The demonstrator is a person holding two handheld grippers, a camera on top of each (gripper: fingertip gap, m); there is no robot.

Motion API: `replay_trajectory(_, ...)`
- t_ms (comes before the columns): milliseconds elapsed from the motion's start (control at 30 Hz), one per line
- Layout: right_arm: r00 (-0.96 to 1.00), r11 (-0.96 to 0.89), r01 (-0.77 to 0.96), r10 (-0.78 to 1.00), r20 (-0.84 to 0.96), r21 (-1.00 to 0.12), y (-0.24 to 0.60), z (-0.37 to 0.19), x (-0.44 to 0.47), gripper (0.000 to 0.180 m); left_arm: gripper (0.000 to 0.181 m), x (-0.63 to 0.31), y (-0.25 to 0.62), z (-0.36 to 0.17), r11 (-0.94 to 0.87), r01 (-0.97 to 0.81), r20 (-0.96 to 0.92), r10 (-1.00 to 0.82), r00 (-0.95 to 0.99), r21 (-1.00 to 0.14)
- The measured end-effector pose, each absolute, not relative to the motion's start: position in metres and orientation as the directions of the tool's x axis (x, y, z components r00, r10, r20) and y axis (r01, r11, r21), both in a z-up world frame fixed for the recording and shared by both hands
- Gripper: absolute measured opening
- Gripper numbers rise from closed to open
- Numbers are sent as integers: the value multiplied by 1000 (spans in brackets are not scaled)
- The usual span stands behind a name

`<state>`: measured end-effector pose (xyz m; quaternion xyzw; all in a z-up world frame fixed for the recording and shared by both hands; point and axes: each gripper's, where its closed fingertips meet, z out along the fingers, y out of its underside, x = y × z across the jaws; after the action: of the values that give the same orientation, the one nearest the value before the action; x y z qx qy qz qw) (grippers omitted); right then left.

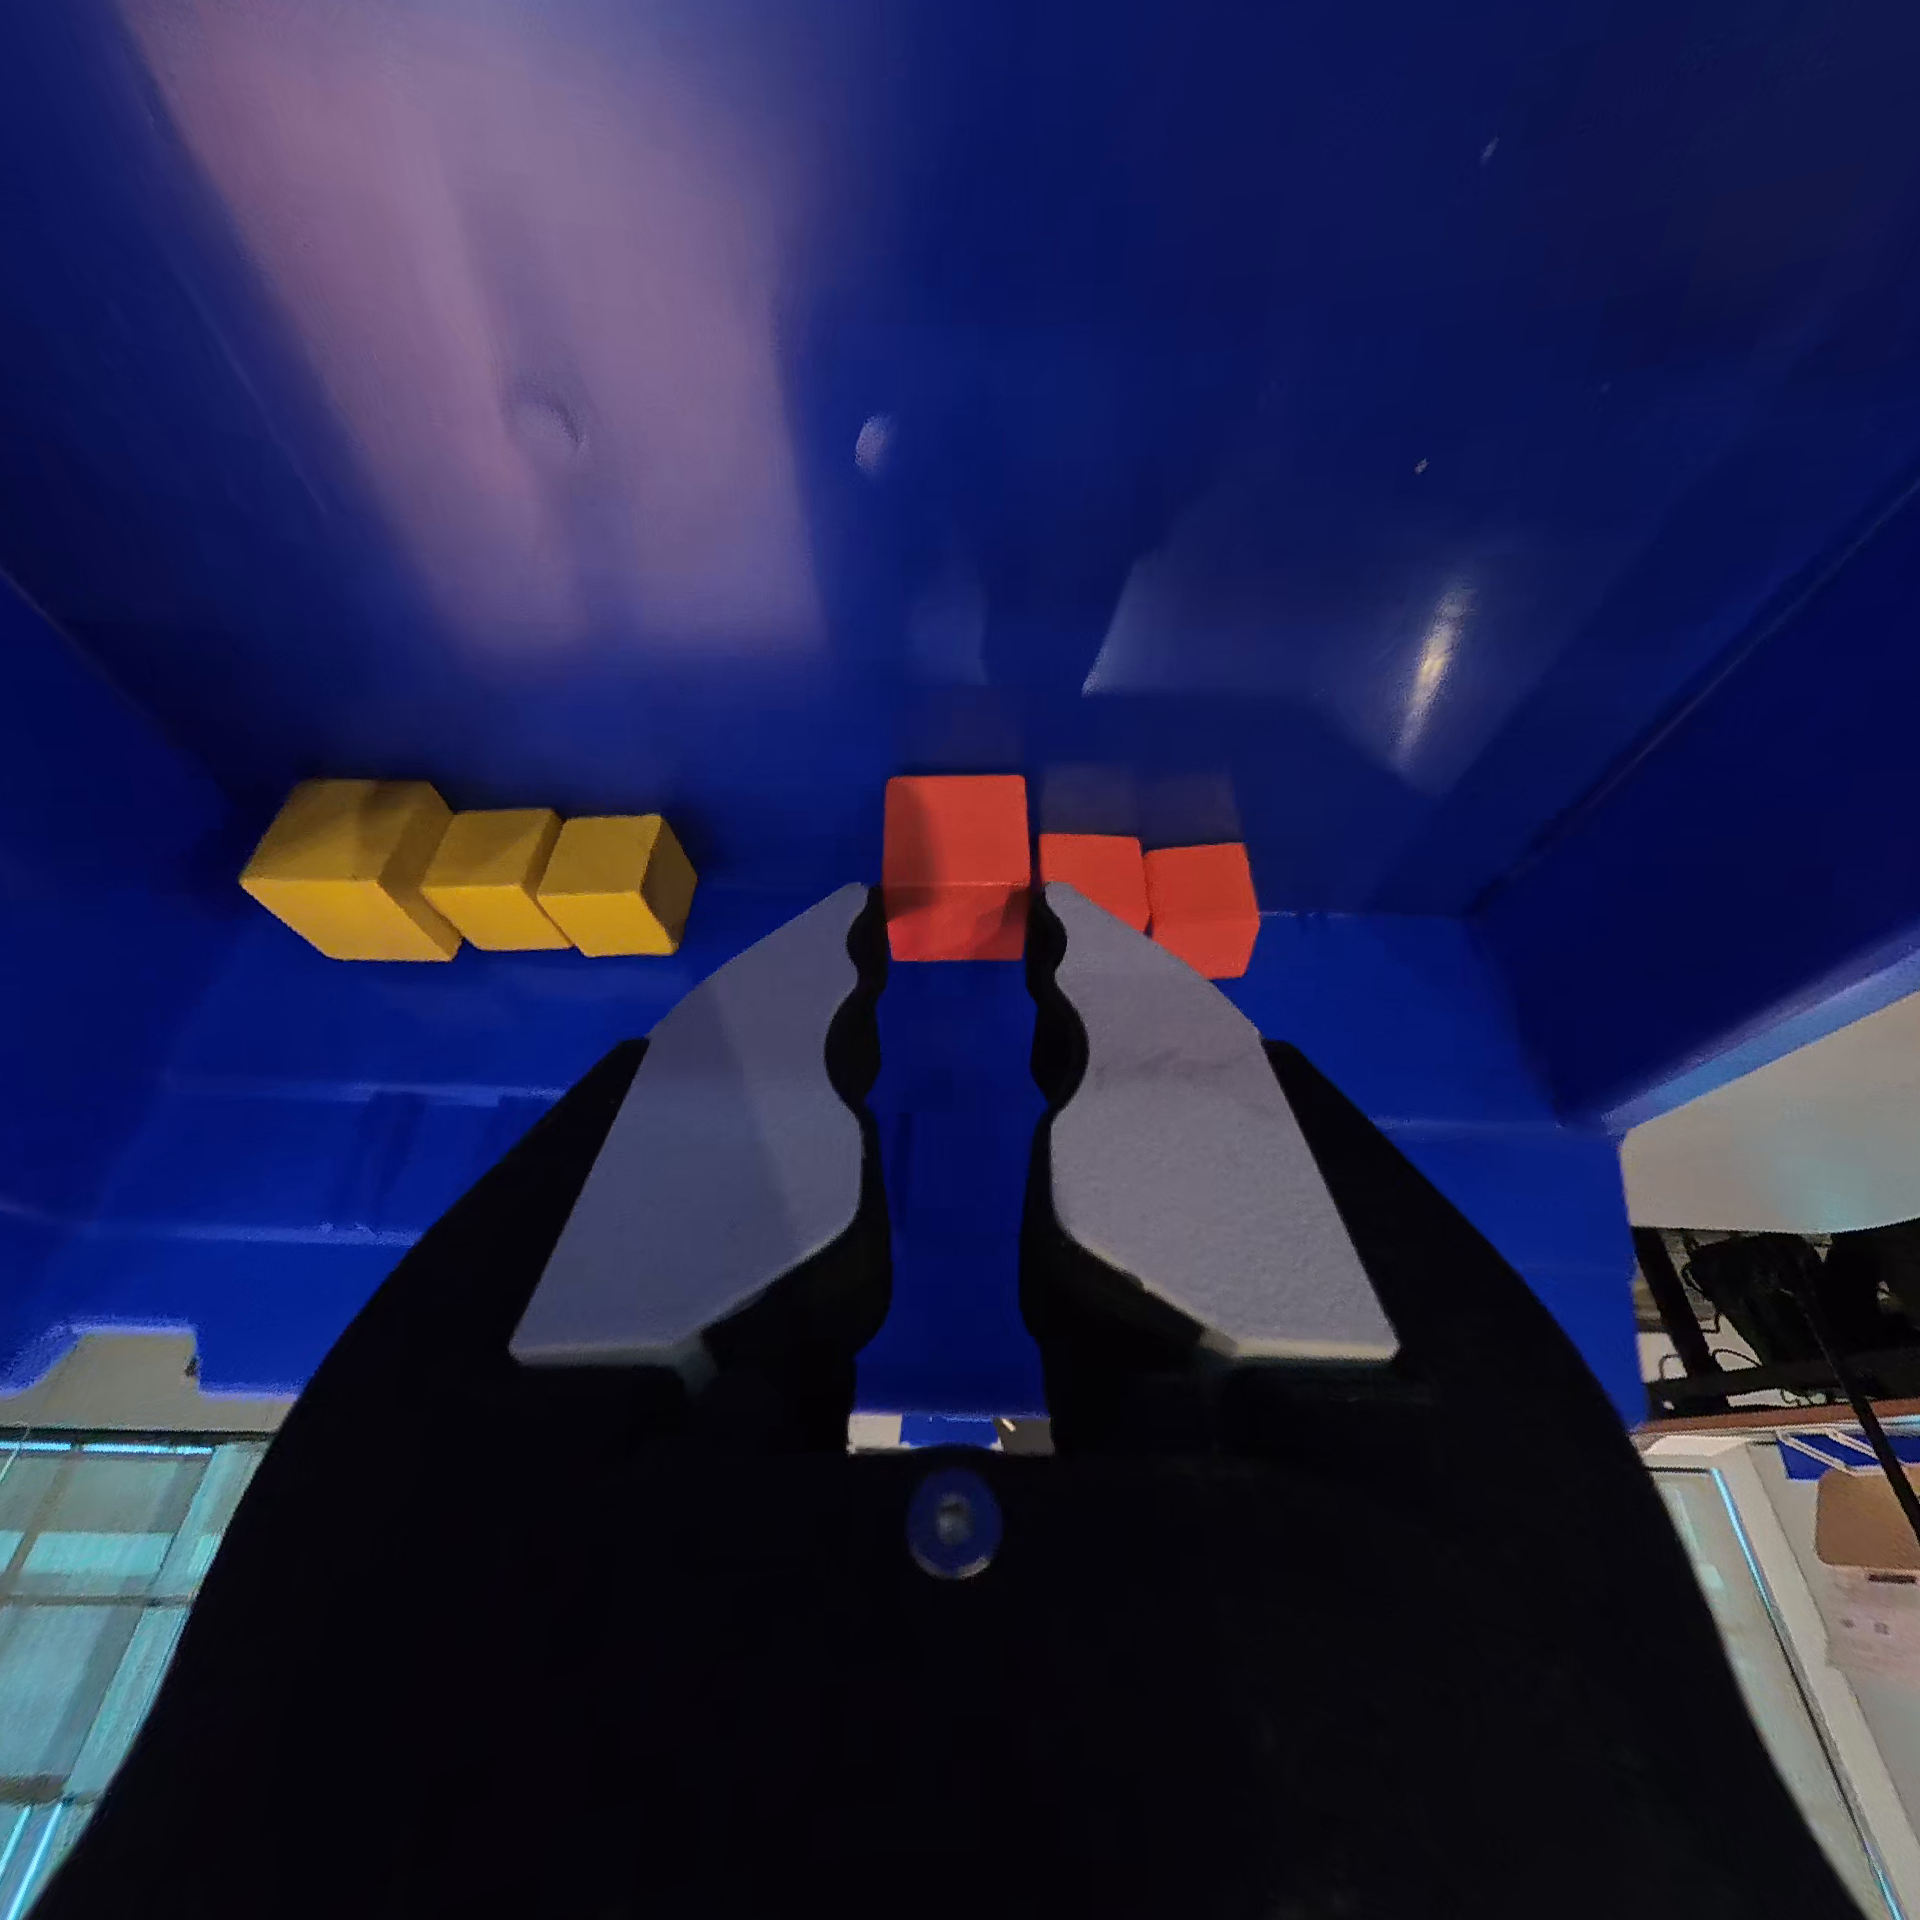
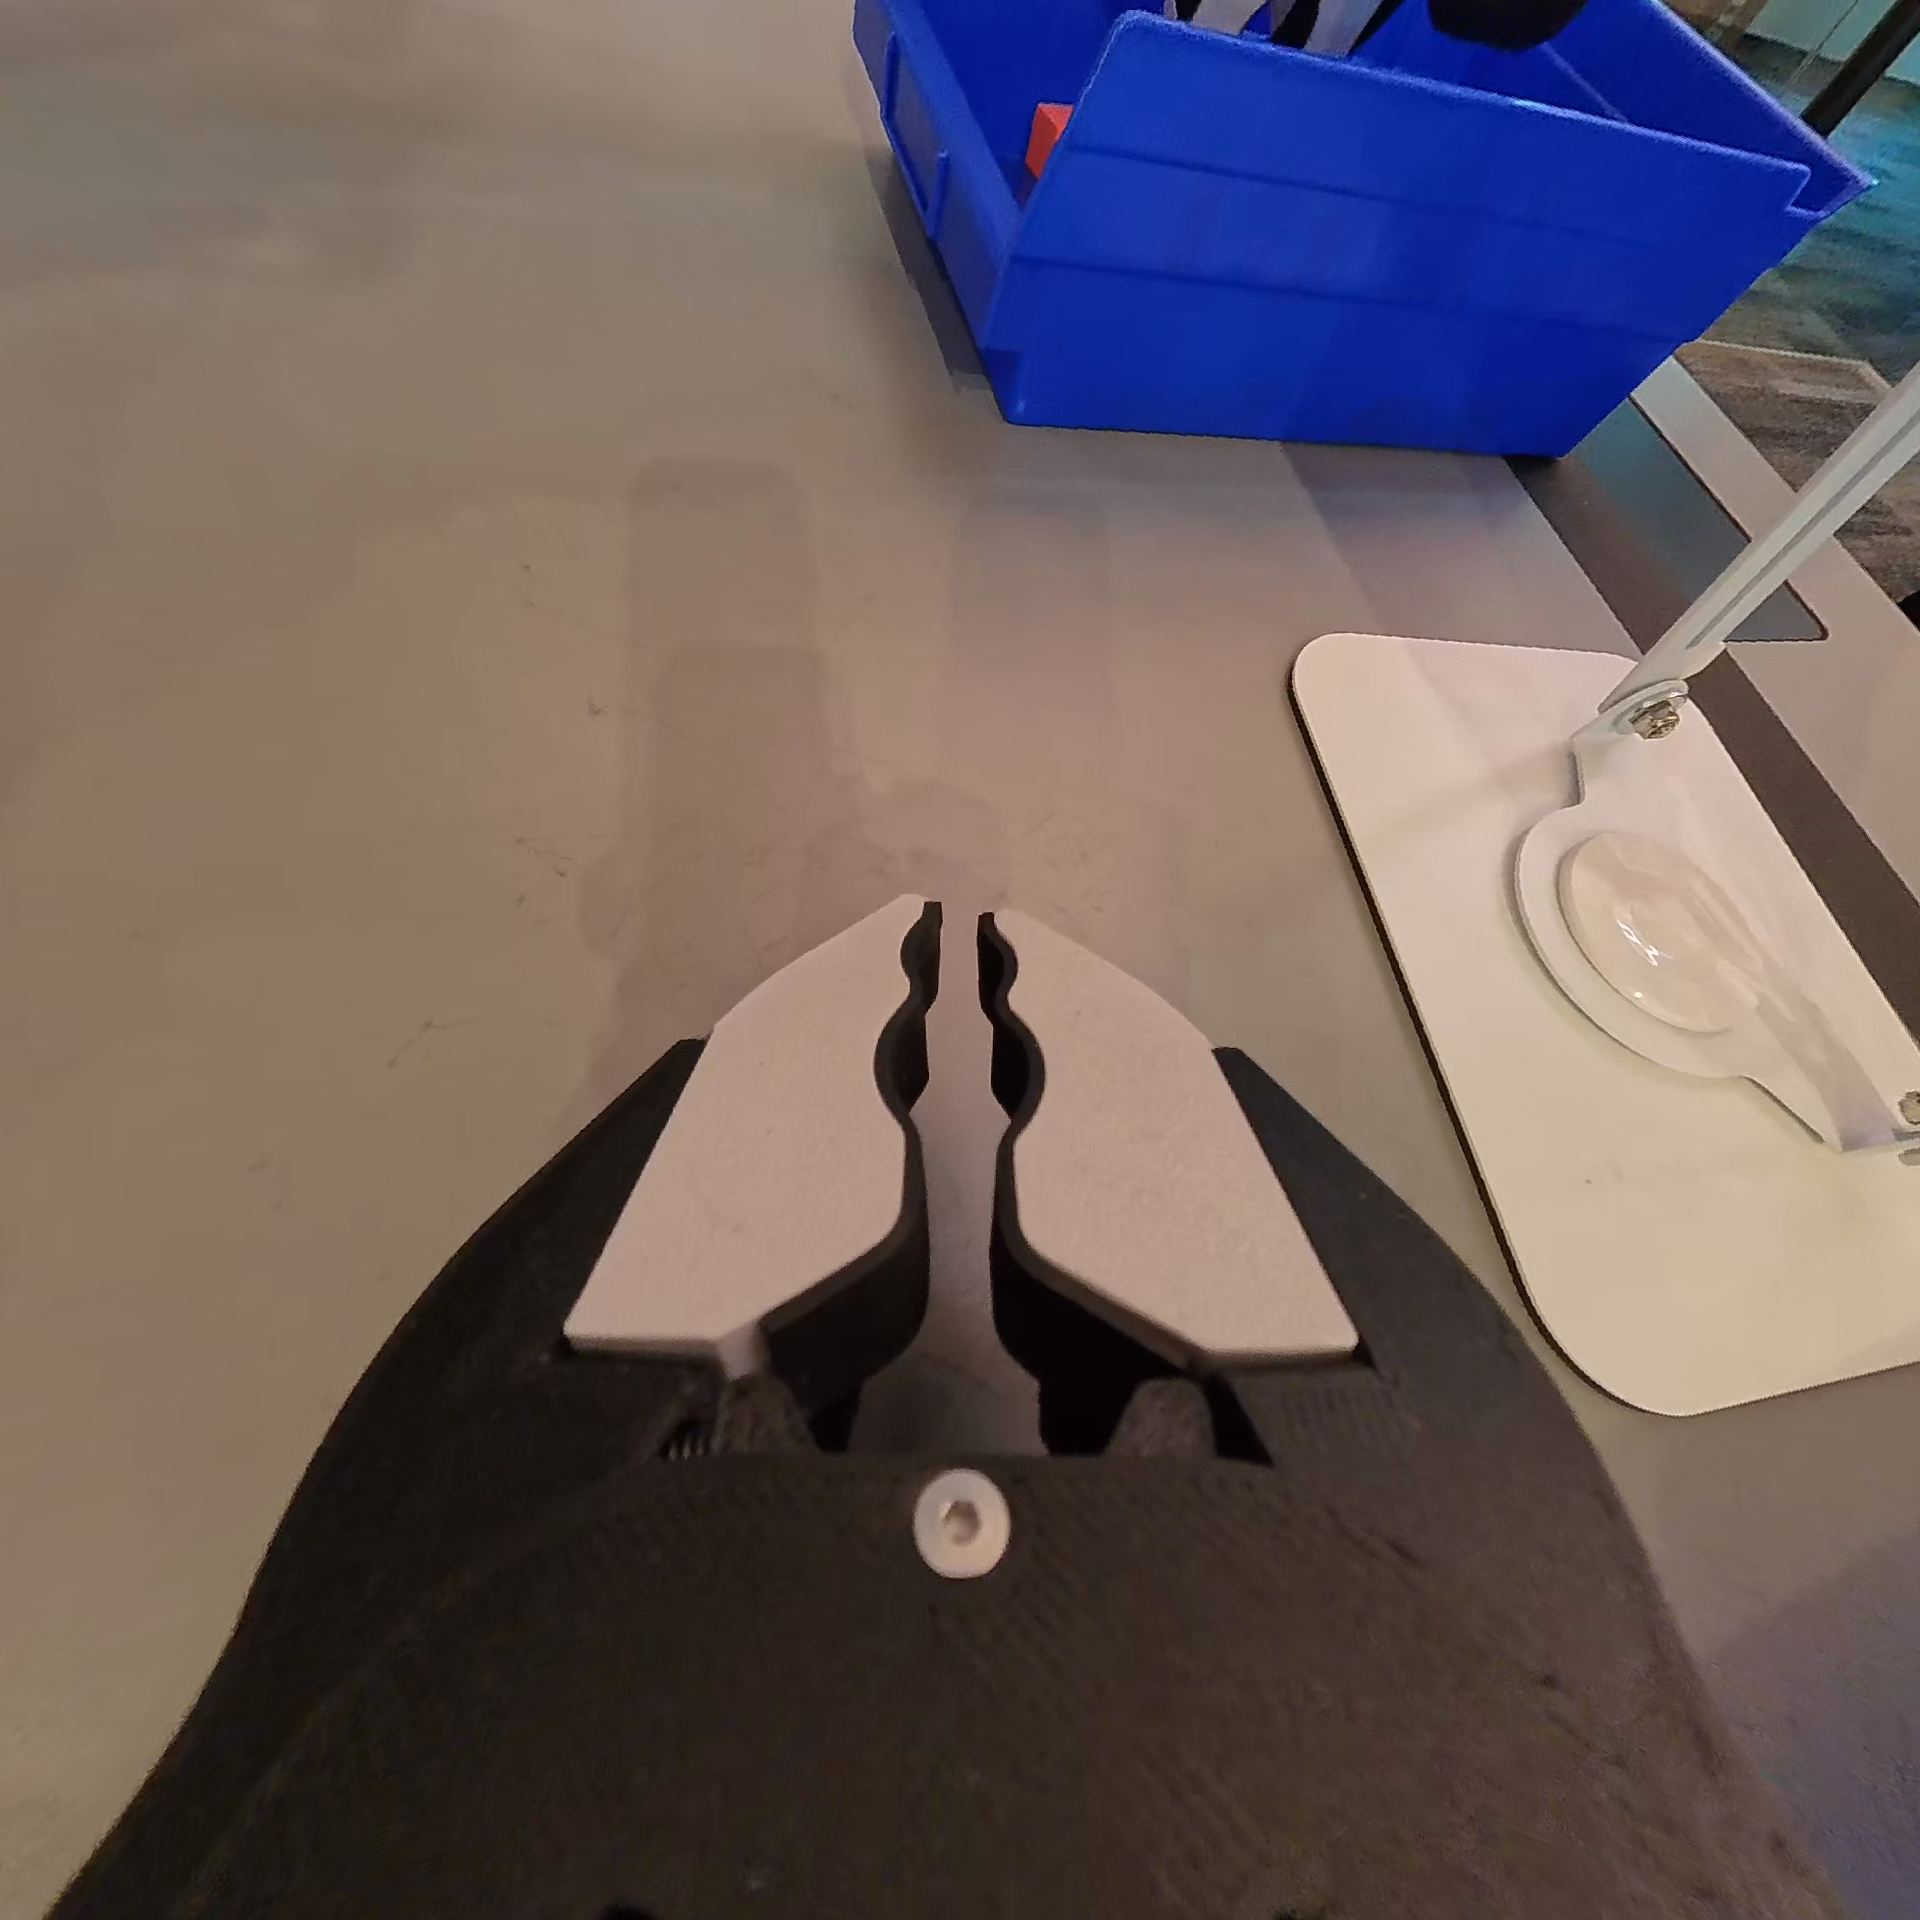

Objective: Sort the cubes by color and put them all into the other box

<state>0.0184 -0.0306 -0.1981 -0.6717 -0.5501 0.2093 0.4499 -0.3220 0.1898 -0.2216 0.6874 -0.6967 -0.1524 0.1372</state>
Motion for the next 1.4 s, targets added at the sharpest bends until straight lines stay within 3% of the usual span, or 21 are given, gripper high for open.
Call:
replay_trajectory(33, 307, 9, 551, 928, 213, -835, -31, -198, 19, 7, 25, -316, 188, -222, 11, -923, -11, -1000, -17, 384)
replay_trajectory(633, 307, 16, 547, 926, 218, -837, -32, -197, 18, 7, 28, -302, 185, -230, 21, -922, -15, -999, -29, 387)
replay_trajectory(733, 307, 24, 542, 925, 224, -840, -32, -195, 18, 8, 28, -295, 187, -217, -15, -946, -62, -998, -6, 324)
replay_trajectory(833, 313, 50, 534, 916, 253, -844, -31, -191, 18, 11, 28, -284, 186, -189, -99, -985, -108, -991, 84, 141)
replay_trajectory(967, 327, 123, 529, 883, 336, -840, -30, -179, 17, 18, 27, -261, 160, -139, -172, -962, -108, -974, 198, -212)
replay_trajectory(1167, 335, 341, 473, 784, 523, -812, -41, -129, -9, 37, 27, -192, 70, -80, -241, -639, 128, -967, 219, -731)
replay_trajectory(1267, 302, 510, 464, 678, 670, -724, -49, -96, -29, 44, 27, -149, 15, -66, -267, -435, 263, -962, 72, -860)
replay_trajectory(1400, 245, 654, 464, 554, 796, -598, -52, -69, -53, 47, 27, -100, -39, -57, -311, -298, 358, -927, -116, -903)
